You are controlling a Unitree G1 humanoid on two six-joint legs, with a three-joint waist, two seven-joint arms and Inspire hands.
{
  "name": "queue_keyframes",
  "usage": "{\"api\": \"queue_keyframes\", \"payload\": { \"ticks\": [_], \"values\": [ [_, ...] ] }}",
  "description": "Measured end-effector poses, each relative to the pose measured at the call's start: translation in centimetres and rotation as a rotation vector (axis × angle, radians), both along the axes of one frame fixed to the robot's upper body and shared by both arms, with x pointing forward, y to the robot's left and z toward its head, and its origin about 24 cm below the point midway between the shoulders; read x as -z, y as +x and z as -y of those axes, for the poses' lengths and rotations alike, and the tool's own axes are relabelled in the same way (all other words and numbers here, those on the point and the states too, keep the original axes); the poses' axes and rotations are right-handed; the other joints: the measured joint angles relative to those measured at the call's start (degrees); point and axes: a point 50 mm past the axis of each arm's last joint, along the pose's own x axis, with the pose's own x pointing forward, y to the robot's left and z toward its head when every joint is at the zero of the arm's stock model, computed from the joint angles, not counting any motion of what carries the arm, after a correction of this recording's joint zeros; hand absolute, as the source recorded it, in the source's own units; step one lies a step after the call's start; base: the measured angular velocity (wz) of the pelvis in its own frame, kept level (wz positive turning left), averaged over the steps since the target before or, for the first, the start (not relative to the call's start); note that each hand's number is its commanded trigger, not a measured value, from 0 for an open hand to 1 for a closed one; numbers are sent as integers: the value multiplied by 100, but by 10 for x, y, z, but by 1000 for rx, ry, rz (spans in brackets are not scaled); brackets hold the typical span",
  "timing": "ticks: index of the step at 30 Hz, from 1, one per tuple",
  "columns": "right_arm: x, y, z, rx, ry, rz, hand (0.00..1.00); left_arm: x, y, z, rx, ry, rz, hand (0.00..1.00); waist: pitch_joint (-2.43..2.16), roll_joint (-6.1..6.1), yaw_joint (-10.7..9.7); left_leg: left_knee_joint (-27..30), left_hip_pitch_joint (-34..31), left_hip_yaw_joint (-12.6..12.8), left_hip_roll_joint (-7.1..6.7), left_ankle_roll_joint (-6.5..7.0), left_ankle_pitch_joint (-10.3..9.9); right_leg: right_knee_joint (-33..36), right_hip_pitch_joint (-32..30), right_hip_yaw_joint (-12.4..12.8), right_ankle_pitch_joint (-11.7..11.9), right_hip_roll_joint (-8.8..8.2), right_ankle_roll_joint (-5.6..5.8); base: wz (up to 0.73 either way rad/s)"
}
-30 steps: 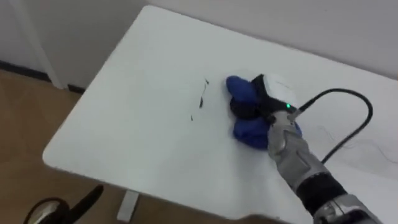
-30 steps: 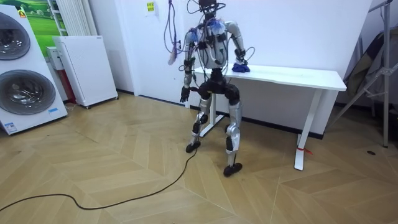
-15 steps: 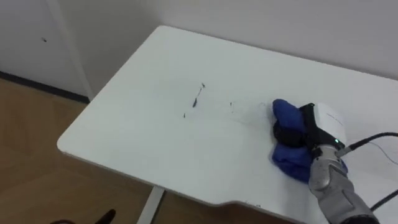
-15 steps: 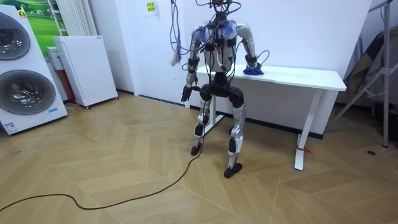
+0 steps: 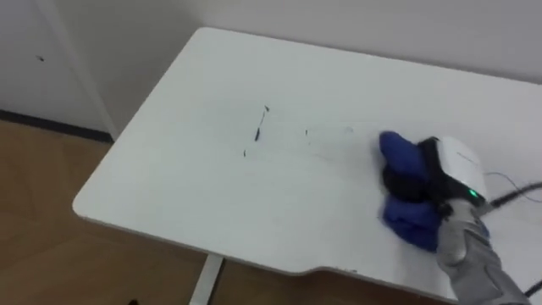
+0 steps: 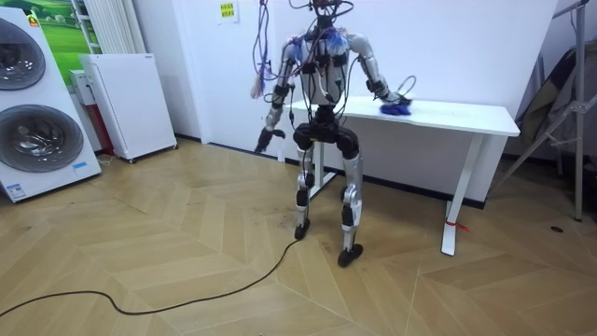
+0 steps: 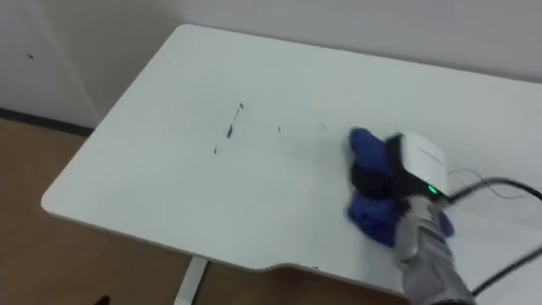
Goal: Wipe table
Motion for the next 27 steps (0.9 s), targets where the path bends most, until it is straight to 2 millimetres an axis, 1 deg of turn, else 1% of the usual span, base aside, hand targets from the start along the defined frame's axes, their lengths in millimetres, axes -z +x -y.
{"api": "queue_keyframes", "payload": {
  "ticks": [1, 2, 3, 4, 5, 6, 7, 8, 9, 10, 11, 12, 13, 14, 15, 16, 17, 18, 19, 20, 21, 22, 23, 24, 25, 26, 27],
  "values": [
    [4, -28, 26, 120, -16, -70, 100, -3, -6, -8, -1, 32, -13, 0, 7, 33, 8, 1, 94, -52, 2, 68, -72, 508, -227, 245, 174, -6, -203, -4],
    [8, -53, 42, 220, -1, -116, 100, -6, -12, -15, -10, 58, -21, 0, 10, 40, 21, -33, 188, -360, 28, 123, -152, 710, -501, 556, 99, 231, -244, -17],
    [11, -62, 46, 249, 10, -134, 100, -7, -15, -18, -20, 67, -28, 0, 14, 33, 26, -27, 226, -494, 14, 140, -182, 686, -628, 633, -11, 397, -259, -24],
    [15, -73, 48, 279, 27, -161, 100, -8, -22, -21, -46, 69, -38, 0, 16, 2, -27, -25, 294, -609, -2, 170, -228, 499, -836, 684, -112, 707, -327, 9],
    [17, -80, 48, 293, 36, -171, 100, -7, -23, -20, -54, 66, -35, 0, -18, -89, -202, 0, 334, -649, -72, 189, -258, -78, -870, 647, 143, 993, -373, 29],
    [17, -81, 49, 301, 40, -170, 100, -6, -21, -17, -51, 55, -30, 0, -16, -83, -291, 43, 340, -701, -97, 204, -295, -236, -889, 616, 184, 1100, -533, 56],
    [17, -85, 50, 316, 45, -169, 100, -1, -17, -7, -42, 18, -11, 0, -68, -9, -385, 71, 342, -727, -122, 204, -338, -498, -817, 720, 250, 1228, -507, 6],
    [17, -80, 49, 320, 43, -169, 100, 1, -13, -2, -25, -2, 3, 0, -59, 30, -234, -28, 431, -643, -86, 177, -354, -692, -763, 865, 299, 1313, -492, -23],
    [17, -78, 47, 320, 42, -175, 100, 1, -12, -1, -19, -6, 8, 0, -59, 35, -162, -88, 476, -632, -76, 176, -352, -773, -746, 900, 358, 1336, -503, -66],
    [19, -74, 44, 318, 37, -189, 100, 2, -10, 1, -17, -11, 14, 0, -57, 48, -92, -151, 522, -619, -41, 202, -339, -988, -635, 898, 510, 1386, -514, -48],
    [19, -66, 40, 306, 25, -202, 100, 3, -8, 3, -15, -16, 16, 0, -50, 40, -82, -179, 527, -601, -12, 210, -336, -1132, -580, 923, 634, 1435, -526, -39],
    [19, -61, 37, 299, 19, -208, 100, 3, -6, 5, -9, -19, 15, 0, -50, 39, -49, -207, 537, -587, -3, 211, -335, -1157, -585, 974, 680, 1467, -531, -57],
    [21, -50, 28, 258, -1, -225, 100, 5, -4, 10, 5, -27, 11, 0, -43, 47, 141, -317, 623, -547, 14, 214, -334, -1237, -601, 1001, 773, 1505, -557, -96],
    [18, -29, 12, 164, -33, -230, 100, 8, -4, 14, 10, -35, 3, 0, -35, 56, 277, -357, 660, -651, 13, 222, -346, -1268, -660, 971, 850, 1553, -601, -108],
    [16, -14, -1, 90, -43, -221, 100, 9, -5, 15, 8, -39, -4, 0, -34, 54, 313, -422, 689, -693, 15, 221, -346, -1293, -685, 949, 893, 1578, -621, -112],
    [9, 19, -38, -104, -51, -176, 100, 12, -5, 20, 8, -51, -17, 0, -17, 80, 389, -486, 719, -837, 13, 220, -346, -1345, -701, 791, 957, 1596, -688, -72],
    [2, 48, -83, -296, -48, -127, 100, 13, 3, 25, 35, -62, -18, 0, 2, 104, 402, -486, 698, -996, 6, 198, -357, -1391, -694, 625, 979, 1606, -724, -42],
    [-1, 60, -105, -383, -44, -107, 100, 14, 8, 29, 52, -69, -14, 0, 9, 112, 403, -485, 676, -1080, 3, 183, -358, -1411, -689, 542, 977, 1609, -732, 37],
    [-9, 79, -141, -518, -43, -72, 100, 15, 22, 38, 85, -91, 3, 0, 34, 138, 451, -486, 624, -1198, -8, 164, -346, -1423, -661, 452, 944, 1596, -748, 74],
    [-18, 95, -165, -624, -23, -49, 100, 17, 35, 49, 118, -118, 24, 0, 95, 191, 555, -495, 623, -1274, -14, 146, -325, -1434, -601, 379, 890, 1582, -744, 78],
    [-22, 101, -174, -666, -19, -41, 100, 17, 39, 53, 132, -128, 33, 0, 118, 212, 658, -502, 622, -1296, -15, 135, -316, -1435, -577, 340, 855, 1572, -739, 69],
    [-28, 108, -184, -720, -18, -31, 100, 17, 40, 56, 141, -134, 41, 0, 122, 215, 844, -554, 606, -1333, -19, 117, -286, -1430, -557, 337, 768, 1562, -724, 85],
    [-31, 111, -186, -735, -15, -26, 100, 16, 37, 52, 127, -125, 35, 0, 98, 154, 910, -604, 573, -1363, -25, 94, -246, -1427, -521, 334, 665, 1536, -700, 97],
    [-31, 112, -184, -723, -10, -29, 100, 16, 32, 49, 114, -117, 22, 0, 100, 158, 920, -620, 573, -1370, -28, 84, -234, -1434, -503, 324, 618, 1512, -682, 107],
    [-30, 112, -175, -685, 25, -25, 100, 17, 17, 43, 97, -100, -19, 0, 85, 109, 933, -620, 571, -1355, -33, 78, -200, -1432, -459, 305, 559, 1476, -637, 81],
    [-27, 109, -166, -665, 68, -29, 100, 17, -1, 35, 69, -83, -73, 0, 70, 71, 919, -644, 585, -1329, -26, 77, -165, -1433, -438, 289, 551, 1468, -626, 65],
    [-25, 107, -162, -659, 97, -28, 100, 16, -7, 32, 45, -80, -89, 0, 71, 56, 901, -648, 584, -1337, -19, 78, -164, -1440, -410, 246, 551, 1468, -626, 51]
  ]
}}
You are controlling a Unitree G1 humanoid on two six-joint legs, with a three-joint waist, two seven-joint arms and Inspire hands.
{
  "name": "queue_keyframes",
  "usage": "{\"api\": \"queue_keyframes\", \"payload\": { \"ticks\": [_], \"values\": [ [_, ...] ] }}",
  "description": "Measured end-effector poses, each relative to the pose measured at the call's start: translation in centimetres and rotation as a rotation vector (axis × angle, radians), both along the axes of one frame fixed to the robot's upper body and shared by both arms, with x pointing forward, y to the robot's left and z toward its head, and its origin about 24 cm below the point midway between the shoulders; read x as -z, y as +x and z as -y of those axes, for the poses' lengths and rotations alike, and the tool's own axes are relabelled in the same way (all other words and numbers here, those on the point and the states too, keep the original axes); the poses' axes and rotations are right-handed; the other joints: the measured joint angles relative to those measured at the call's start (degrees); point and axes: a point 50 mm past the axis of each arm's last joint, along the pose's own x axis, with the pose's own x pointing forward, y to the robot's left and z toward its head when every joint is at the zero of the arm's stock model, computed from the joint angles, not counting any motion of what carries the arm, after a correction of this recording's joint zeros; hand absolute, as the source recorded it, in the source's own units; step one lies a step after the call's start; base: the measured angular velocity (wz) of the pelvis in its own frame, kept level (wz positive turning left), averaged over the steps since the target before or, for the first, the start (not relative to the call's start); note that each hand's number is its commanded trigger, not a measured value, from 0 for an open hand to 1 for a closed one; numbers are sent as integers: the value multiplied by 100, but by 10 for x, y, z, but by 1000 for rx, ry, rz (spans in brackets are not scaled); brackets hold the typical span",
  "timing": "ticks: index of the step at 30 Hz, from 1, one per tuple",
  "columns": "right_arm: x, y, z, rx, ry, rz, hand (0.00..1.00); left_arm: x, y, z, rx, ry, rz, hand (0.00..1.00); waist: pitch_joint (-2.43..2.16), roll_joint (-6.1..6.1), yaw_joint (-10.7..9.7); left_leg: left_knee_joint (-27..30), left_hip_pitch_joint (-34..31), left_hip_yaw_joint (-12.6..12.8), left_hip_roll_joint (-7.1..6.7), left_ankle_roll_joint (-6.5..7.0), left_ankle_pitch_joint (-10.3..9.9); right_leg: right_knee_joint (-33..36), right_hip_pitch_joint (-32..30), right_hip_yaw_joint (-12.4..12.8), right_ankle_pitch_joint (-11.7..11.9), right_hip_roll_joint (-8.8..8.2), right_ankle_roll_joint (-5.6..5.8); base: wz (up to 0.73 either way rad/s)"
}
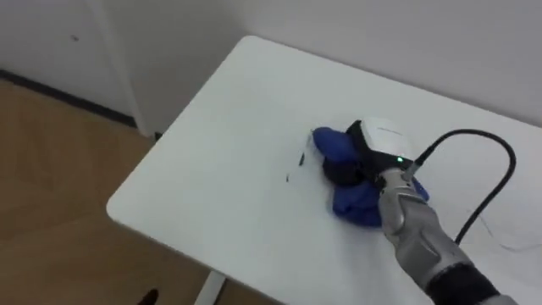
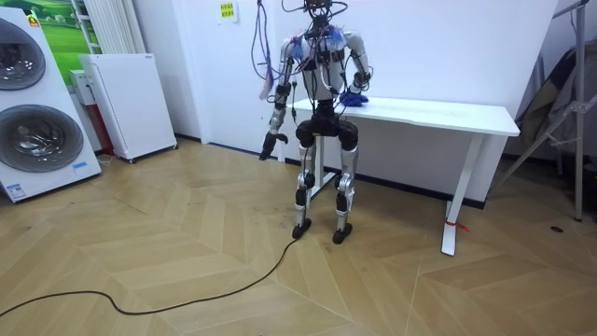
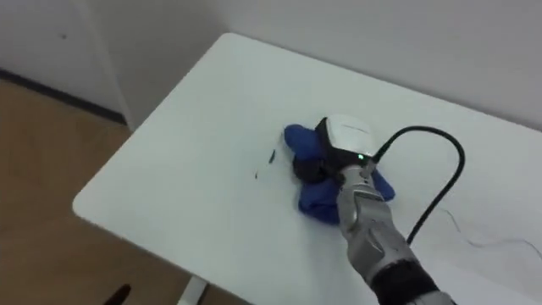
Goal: Wipe table
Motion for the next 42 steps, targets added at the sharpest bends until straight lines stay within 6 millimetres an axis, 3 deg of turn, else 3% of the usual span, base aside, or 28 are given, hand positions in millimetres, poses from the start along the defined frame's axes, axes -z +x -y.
{"api": "queue_keyframes", "payload": {
  "ticks": [3, 5, 8, 12, 15, 20, 23, 25, 30, 33, 36, 38, 40, 42],
  "values": [
    [12, -14, 17, 68, 143, -44, 100, -6, -11, -18, -56, 23, -15, 0, 8, -139, -77, -52, 51, -55, 2, 1, 1, -199, 242, -82, 1, 2, 2, 45],
    [23, -22, 28, 134, 224, -87, 100, -13, -13, -32, -73, 51, 1, 0, -23, -226, -69, -44, 71, -45, -1, 2, 0, -297, 358, -65, 4, 0, 7, 31],
    [37, -35, 49, 252, 260, -145, 100, -20, -7, -44, -58, 87, 18, 0, -32, -233, -74, -84, 217, 84, -1, 17, 9, -326, 546, -36, 23, -29, 38, 23],
    [48, -55, 80, 397, 260, -185, 100, -23, -15, -52, -77, 111, 6, 0, -54, -232, -111, -204, 379, 233, -11, 48, 17, -385, 680, -32, 61, -71, 100, -7],
    [56, -74, 104, 537, 264, -200, 100, -24, -27, -52, -114, 117, -14, 0, -72, -240, -460, -219, 445, 286, -6, 73, 31, -382, 736, -22, 71, -96, 116, -4],
    [67, -135, 153, 813, 207, -219, 100, -19, -35, -44, -161, 96, -19, 0, -212, -100, -882, -387, 781, 544, 24, 94, 23, -372, 923, 153, 73, -79, 119, -25],
    [67, -162, 168, 905, 160, -205, 100, -14, -37, -35, -168, 71, -22, 0, -239, -20, -1157, -440, 1020, 572, 25, 94, 8, -384, 1133, 247, 72, -50, 119, -14],
    [67, -168, 170, 923, 144, -198, 100, -13, -34, -32, -165, 59, -14, 0, -237, -12, -1198, -467, 1104, 588, 32, 90, 4, -384, 1171, 267, 72, -39, 119, -22],
    [65, -149, 159, 894, 123, -181, 100, -6, -34, -18, -134, 26, -35, 0, -214, 46, -1128, -470, 1153, 625, 26, 83, -12, -364, 1104, 291, 78, -4, 109, -31],
    [57, -128, 149, 842, 63, -173, 100, 1, -33, -3, -115, -13, -56, 0, -143, 120, -941, -509, 1119, 658, 23, 77, -11, -245, 885, 432, 108, 36, 61, -45],
    [46, -90, 109, 605, 37, -159, 100, 3, -30, 3, -114, -32, -66, 0, -78, 124, -690, -549, 1007, 657, 16, 70, 12, -154, 572, 398, 171, 94, -41, -59],
    [35, -56, 62, 384, 74, -131, 100, 4, -17, 8, -109, -52, -39, 0, 1, 73, -663, -565, 882, 593, 15, 61, 88, -164, 474, 337, 157, 103, -79, 12],
    [27, -38, 42, 302, 115, -116, 100, 4, -5, 13, -95, -69, -4, 0, 14, 65, -595, -574, 802, 552, 15, 60, 126, -177, 427, 346, 137, 102, -77, 35],
    [22, -30, 38, 273, 124, -107, 100, 3, -7, 14, -91, -71, 3, 0, 9, 58, -439, -600, 769, 506, 10, 58, 130, -205, 440, 324, 96, 93, -61, 41]
  ]
}}
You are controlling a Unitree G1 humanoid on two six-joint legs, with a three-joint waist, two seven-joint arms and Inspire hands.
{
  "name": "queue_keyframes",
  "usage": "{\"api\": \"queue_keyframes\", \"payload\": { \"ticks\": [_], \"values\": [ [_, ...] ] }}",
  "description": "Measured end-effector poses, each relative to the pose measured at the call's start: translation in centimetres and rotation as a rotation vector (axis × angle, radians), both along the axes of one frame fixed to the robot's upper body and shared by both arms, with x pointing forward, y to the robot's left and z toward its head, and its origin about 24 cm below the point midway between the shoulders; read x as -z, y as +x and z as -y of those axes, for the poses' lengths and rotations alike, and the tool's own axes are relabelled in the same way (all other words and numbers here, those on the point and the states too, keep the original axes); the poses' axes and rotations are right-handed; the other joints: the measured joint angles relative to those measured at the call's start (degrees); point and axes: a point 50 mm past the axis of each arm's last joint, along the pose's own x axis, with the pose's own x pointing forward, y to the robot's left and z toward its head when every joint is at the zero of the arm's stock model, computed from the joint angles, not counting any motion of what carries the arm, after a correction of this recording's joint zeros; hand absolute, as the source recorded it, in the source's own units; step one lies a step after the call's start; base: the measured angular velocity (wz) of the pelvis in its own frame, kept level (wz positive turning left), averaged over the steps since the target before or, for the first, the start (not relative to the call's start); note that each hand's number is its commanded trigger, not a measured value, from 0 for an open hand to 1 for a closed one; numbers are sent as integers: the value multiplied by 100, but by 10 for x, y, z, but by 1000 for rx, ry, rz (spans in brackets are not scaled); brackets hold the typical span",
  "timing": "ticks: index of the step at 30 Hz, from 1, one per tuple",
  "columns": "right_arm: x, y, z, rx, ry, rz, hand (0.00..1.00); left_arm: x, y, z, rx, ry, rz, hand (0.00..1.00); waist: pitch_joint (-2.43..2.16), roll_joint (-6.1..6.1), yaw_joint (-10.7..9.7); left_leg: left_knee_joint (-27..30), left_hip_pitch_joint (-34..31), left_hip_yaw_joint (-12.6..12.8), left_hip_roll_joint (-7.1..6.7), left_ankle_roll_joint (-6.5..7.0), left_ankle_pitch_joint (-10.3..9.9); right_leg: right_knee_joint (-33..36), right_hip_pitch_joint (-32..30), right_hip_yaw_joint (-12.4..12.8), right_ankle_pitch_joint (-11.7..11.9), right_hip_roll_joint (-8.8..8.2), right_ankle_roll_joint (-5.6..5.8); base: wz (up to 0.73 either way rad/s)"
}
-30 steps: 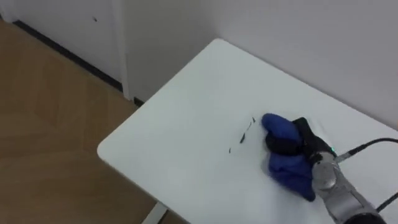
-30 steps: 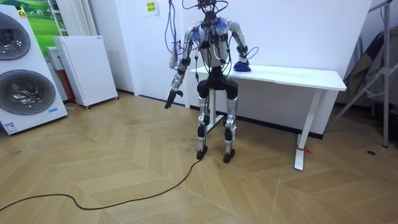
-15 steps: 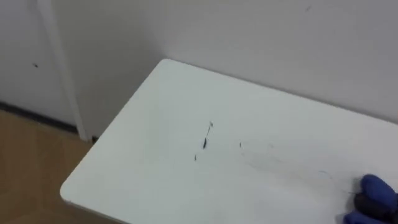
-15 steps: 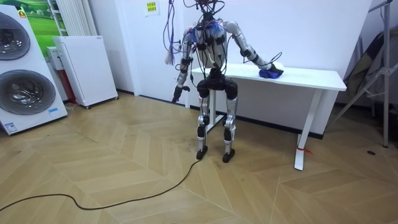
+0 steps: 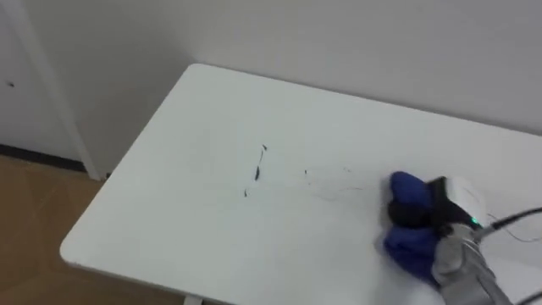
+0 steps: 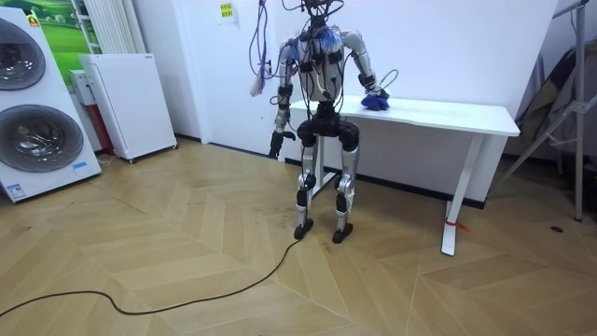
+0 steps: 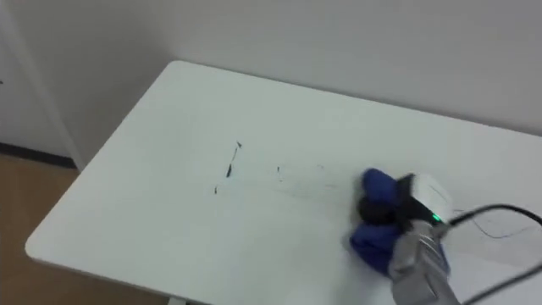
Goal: Wipe table
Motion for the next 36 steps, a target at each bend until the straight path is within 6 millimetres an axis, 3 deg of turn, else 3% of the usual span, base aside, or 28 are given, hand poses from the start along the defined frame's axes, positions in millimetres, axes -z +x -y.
{"api": "queue_keyframes", "payload": {
  "ticks": [2, 3, 5, 6, 8, 12, 15, 17, 20, 21, 24, 26, 27, 28, 29, 30, 31, 32, 34, 35, 36],
  "values": [
    [5, -4, 4, 0, -5, -18, 100, -2, -12, -5, -4, 17, -16, 0, -49, -73, 7, -31, -23, -26, -15, 3, 27, -18, 29, -146, -66, -58, 48, 40],
    [7, -7, 8, 17, 16, -17, 100, -3, -17, -7, -9, 21, -26, 0, -50, -74, -9, -28, -20, -27, -16, 5, 28, -26, 47, -174, -69, -67, 52, 43],
    [17, -29, 23, 31, 75, -22, 100, -5, -34, -14, -28, 42, -68, 0, -56, -81, -269, -17, 57, -22, -24, 11, 32, -92, 215, -234, -69, -96, 53, 64],
    [21, -36, 28, 57, 91, -24, 100, -6, -37, -18, -34, 50, -70, 0, -73, -95, -305, -32, 87, -4, -21, 11, 32, -100, 269, -220, -70, -101, 54, 72],
    [33, -65, 56, 207, 92, -51, 100, -14, -42, -35, -43, 100, -70, 0, -129, -185, -423, -54, 216, 98, -11, 12, 32, -191, 523, -179, -93, -153, 97, 57],
    [41, -102, 102, 425, 67, -100, 100, -22, -53, -51, -71, 158, -77, 0, -154, -196, -431, -54, 377, 441, -21, 14, 31, -137, 627, 20, -91, -206, 122, -3],
    [42, -119, 121, 530, 47, -110, 100, -25, -51, -56, -69, 181, -73, 0, -158, -193, -563, -7, 358, 497, -70, 28, 23, -54, 597, 16, -93, -279, 149, -9],
    [42, -126, 125, 555, 35, -118, 100, -22, -41, -52, -44, 166, -56, 0, -182, -128, -596, 87, 371, 550, -84, 167, -64, 70, 591, 46, -143, -290, 228, -12],
    [43, -116, 120, 550, 27, -121, 100, -17, -17, -41, 23, 135, -19, 0, -196, -57, -560, 271, 334, 566, -75, 262, -211, 244, 505, 116, -181, -282, 282, -20],
    [43, -111, 116, 546, 24, -122, 100, -16, -12, -38, 41, 128, -14, 0, -194, -40, -505, 276, 339, 599, -72, 265, -216, 317, 458, 115, -182, -284, 282, -55],
    [40, -68, 84, 453, 8, -115, 100, -6, 7, -19, 105, 81, -13, 0, -160, 100, -82, 563, 182, 616, -83, 321, -359, 692, 41, 79, -176, -252, 272, -125],
    [32, -30, 27, 205, -34, -86, 100, -3, 22, -10, 120, 57, -4, 0, -125, 146, 166, 909, -115, 484, -13, 330, -513, 1095, -392, -72, -123, -236, 130, -123],
    [30, -24, 11, 140, -40, -77, 100, -3, 26, -9, 124, 54, 0, 0, -123, 139, 202, 984, -187, 489, 34, 312, -527, 1416, -480, -114, -198, -276, 146, -46],
    [26, -15, -21, 25, -38, -59, 100, -3, 36, -5, 154, 48, 10, 0, -120, 116, 383, 1058, -265, 532, 97, 269, -518, 1987, -506, -140, -335, -477, 201, -30],
    [18, 1, -51, -91, -36, -35, 100, -4, 45, -3, 174, 43, 37, 0, -118, 80, 643, 1083, -355, 650, 129, 212, -495, 2230, -457, -128, -412, -818, 309, -38],
    [11, 11, -66, -153, -38, -15, 100, -5, 49, -3, 176, 42, 48, 0, -90, 51, 780, 1123, -431, 686, 133, 180, -491, 2255, -473, -116, -463, -1010, 361, -50],
    [-3, 28, -89, -252, -33, 33, 100, -7, 56, -4, 180, 46, 71, 0, -48, -22, 1026, 1236, -665, 672, 148, 103, -493, 2128, -448, -110, -534, -1341, 447, -25],
    [-17, 41, -103, -324, -37, 76, 100, -9, 63, -5, 190, 52, 95, 0, -17, -78, 1260, 1274, -872, 595, 224, 7, -448, 1693, -342, -117, -536, -1531, 483, -11],
    [-33, 56, -113, -367, -44, 132, 100, -11, 59, -9, 190, 63, 92, 0, -43, -124, 1544, 1290, -1133, 208, 393, -174, -379, 987, -274, -285, -466, -1684, 584, 9],
    [-38, 61, -113, -365, -35, 145, 100, -12, 53, -15, 190, 71, 75, 0, -14, -87, 1564, 1261, -1184, -122, 531, -331, -338, 606, -217, -382, -359, -1709, 634, 25],
    [-37, 61, -111, -355, -21, 140, 100, -13, 52, -19, 189, 79, 69, 0, -21, -99, 1561, 1221, -1176, -331, 605, -419, -321, 451, -182, -351, -301, -1688, 661, 49]
  ]
}}
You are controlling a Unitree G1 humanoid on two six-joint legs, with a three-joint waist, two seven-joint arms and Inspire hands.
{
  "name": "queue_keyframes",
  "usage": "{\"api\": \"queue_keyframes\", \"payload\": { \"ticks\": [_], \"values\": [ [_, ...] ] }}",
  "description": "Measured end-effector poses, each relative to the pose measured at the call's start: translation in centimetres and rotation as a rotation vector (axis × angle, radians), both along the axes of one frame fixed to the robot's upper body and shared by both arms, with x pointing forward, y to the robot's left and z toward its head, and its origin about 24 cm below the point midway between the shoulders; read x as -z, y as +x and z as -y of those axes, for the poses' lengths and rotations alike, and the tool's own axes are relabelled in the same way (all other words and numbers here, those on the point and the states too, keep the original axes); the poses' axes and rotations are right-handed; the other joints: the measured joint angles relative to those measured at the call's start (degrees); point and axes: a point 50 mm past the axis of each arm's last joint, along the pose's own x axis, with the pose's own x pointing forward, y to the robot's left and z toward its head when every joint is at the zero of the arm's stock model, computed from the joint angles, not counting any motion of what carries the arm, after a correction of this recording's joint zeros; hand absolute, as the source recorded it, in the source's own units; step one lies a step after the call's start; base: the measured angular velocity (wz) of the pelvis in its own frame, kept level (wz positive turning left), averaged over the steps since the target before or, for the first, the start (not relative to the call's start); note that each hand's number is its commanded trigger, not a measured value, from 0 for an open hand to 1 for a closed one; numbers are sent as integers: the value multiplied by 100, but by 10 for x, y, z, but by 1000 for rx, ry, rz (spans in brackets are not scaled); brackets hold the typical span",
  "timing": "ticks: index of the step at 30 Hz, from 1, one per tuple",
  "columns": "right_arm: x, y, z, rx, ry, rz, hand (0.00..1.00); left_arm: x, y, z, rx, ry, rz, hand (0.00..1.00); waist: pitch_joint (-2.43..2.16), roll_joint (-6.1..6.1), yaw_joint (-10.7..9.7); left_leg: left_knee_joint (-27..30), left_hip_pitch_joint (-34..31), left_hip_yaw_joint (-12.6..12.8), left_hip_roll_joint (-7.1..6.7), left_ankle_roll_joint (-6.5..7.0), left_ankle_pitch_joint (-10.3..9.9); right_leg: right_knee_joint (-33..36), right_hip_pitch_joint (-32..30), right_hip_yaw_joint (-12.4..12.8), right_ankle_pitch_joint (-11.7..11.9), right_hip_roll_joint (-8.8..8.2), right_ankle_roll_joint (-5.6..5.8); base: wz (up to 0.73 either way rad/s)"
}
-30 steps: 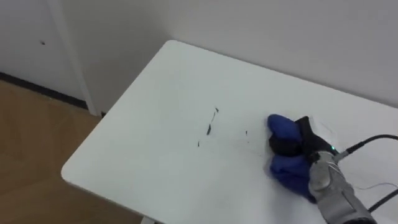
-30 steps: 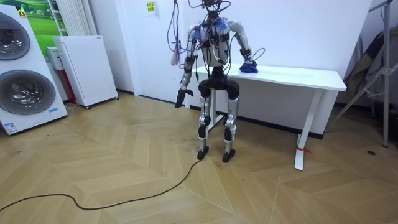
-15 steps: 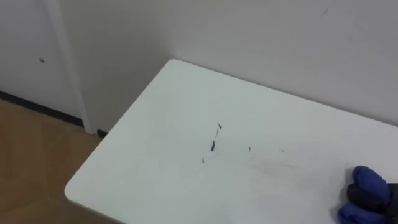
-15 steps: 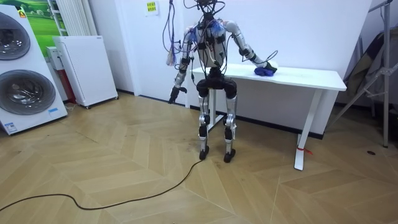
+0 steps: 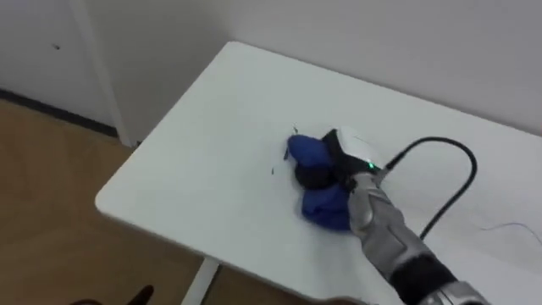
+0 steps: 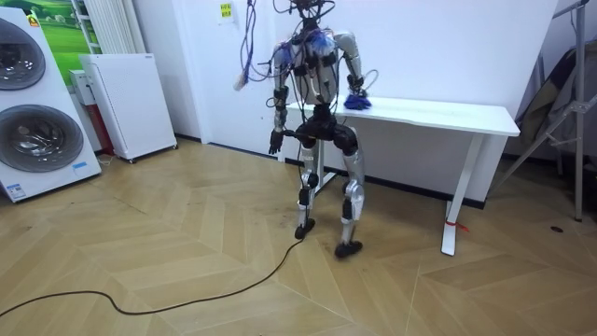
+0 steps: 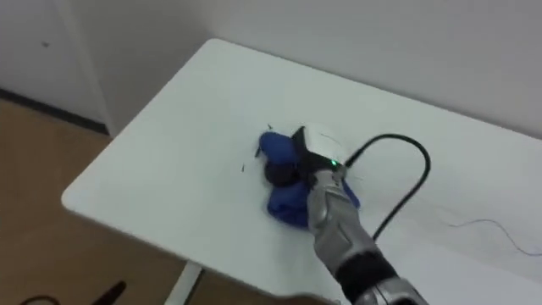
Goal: Wipe table
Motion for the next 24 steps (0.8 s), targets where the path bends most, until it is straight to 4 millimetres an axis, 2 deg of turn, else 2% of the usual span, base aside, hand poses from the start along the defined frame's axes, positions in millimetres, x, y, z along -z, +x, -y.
{"api": "queue_keyframes", "payload": {
  "ticks": [1, 2, 3, 4, 5, 6, 7, 8, 9, 10, 11, 12, 13, 14, 15, 17, 18, 19, 21, 22, 23, 24],
  "values": [
    [7, -3, 8, 25, 9, -24, 100, -4, 1, -9, 1, 21, -1, 0, 8, -10, -11, -50, 6, -301, 158, -191, 7, -204, 19, -9, 181, 5, 18, 64],
    [10, -6, 10, 46, 69, -25, 100, -10, 3, -20, 9, 43, 3, 0, 28, -63, -96, -38, 3, -500, 333, -395, -7, -298, 25, -27, 366, 48, 53, 69],
    [11, -7, 10, 44, 80, -25, 100, -13, 4, -25, 12, 57, 6, 0, 33, -72, -173, -8, -3, -608, 437, -515, -39, -313, 37, -49, 449, 81, 54, 85],
    [12, -8, 9, 36, 99, -24, 100, -19, 8, -35, 17, 84, 14, 0, 43, -105, -379, 120, -69, -723, 602, -776, -124, -191, 14, -132, 693, 203, 44, 90],
    [17, -13, 11, 33, 111, -27, 100, -23, 11, -41, 16, 100, 24, 0, 39, -111, -540, 199, -100, -694, 825, -897, -119, 239, 21, -274, 144, 298, 562, 84],
    [20, -16, 14, 34, 114, -29, 100, -23, 11, -41, 18, 98, 26, 0, 24, -68, -593, 190, -77, -665, 968, -876, -100, 442, 11, -310, -81, 400, 573, 55],
    [24, -22, 23, 49, 123, -32, 100, -20, 12, -36, 24, 80, 32, 0, 29, 7, -672, 80, 9, -572, 1170, -676, 25, 872, -90, -379, -364, 510, 367, 25],
    [28, -26, 32, 73, 122, -42, 100, -17, 11, -31, 26, 65, 33, 0, 19, 11, -763, -107, 64, -332, 1256, -615, 194, 1158, -220, -383, -615, 537, 285, 20],
    [28, -26, 36, 82, 119, -43, 100, -16, 12, -28, 26, 55, 35, 0, 8, 37, -842, -192, 70, -218, 1329, -607, 299, 1275, -289, -388, -707, 575, 228, 16],
    [28, -27, 43, 88, 103, -42, 100, -14, 13, -23, 30, 41, 40, 0, -14, 48, -982, -413, 80, -43, 1412, -596, 607, 1438, -420, -423, -830, 613, 127, 30],
    [29, -30, 49, 95, 89, -46, 100, -12, 13, -18, 31, 28, 42, 0, -16, 42, -1150, -592, 77, 139, 1415, -606, 941, 1493, -446, -510, -890, 612, 60, 32],
    [30, -31, 51, 100, 85, -48, 100, -10, 13, -16, 31, 20, 42, 0, -20, 43, -1211, -615, 65, 266, 1410, -631, 1069, 1494, -445, -541, -906, 612, 31, 36],
    [32, -33, 53, 110, 85, -52, 100, -7, 13, -9, 32, 2, 44, 0, -20, 56, -1307, -621, 39, 577, 1395, -632, 1267, 1494, -442, -592, -933, 619, -21, 26],
    [32, -33, 53, 111, 84, -55, 100, -4, 14, -2, 32, -17, 45, 0, -24, 84, -1340, -646, 39, 879, 1384, -657, 1368, 1483, -444, -600, -955, 658, -77, 23],
    [31, -33, 53, 114, 82, -57, 100, -3, 15, 1, 36, -25, 45, 0, -27, 93, -1356, -636, 36, 1017, 1371, -658, 1372, 1473, -445, -599, -970, 684, -105, 20],
    [27, -30, 47, 104, 53, -60, 100, -1, 19, 9, 60, -30, 39, 0, -35, 72, -1309, -495, -3, 1370, 1308, -659, 1371, 1402, -483, -518, -1037, 843, -212, 10],
    [25, -28, 43, 91, 36, -59, 100, -1, 20, 10, 59, -28, 35, 0, -34, 74, -1294, -432, -3, 1451, 1305, -659, 1370, 1372, -488, -462, -1033, 899, -254, -11],
    [23, -25, 37, 72, 6, -60, 100, 0, 18, 11, 49, -23, 28, 0, -25, 90, -1257, -318, 6, 1524, 1290, -653, 1364, 1313, -488, -316, -977, 1031, -391, -32],
    [19, -20, 32, 49, -9, -60, 100, 2, 14, 14, 34, -19, 15, 0, -1, 157, -1118, -254, 74, 1504, 1155, -562, 1219, 1244, -542, -100, -913, 1152, -498, -45],
    [15, -18, 30, 38, -6, -54, 100, 3, 11, 15, 25, -22, 4, 0, 20, 214, -1027, -236, 108, 1475, 964, -522, 1011, 1176, -590, 163, -873, 1261, -560, -57],
    [11, -16, 28, 27, 0, -45, 100, 5, 6, 14, 13, -21, -6, 0, 21, 215, -943, -246, 166, 1475, 685, -474, 802, 1175, -721, 500, -848, 1331, -602, -60],
    [10, -15, 27, 22, 3, -44, 100, 5, 2, 14, 5, -21, -14, 0, 30, 228, -914, -296, 222, 1477, 551, -447, 732, 1171, -767, 639, -820, 1352, -615, -67]
  ]
}}
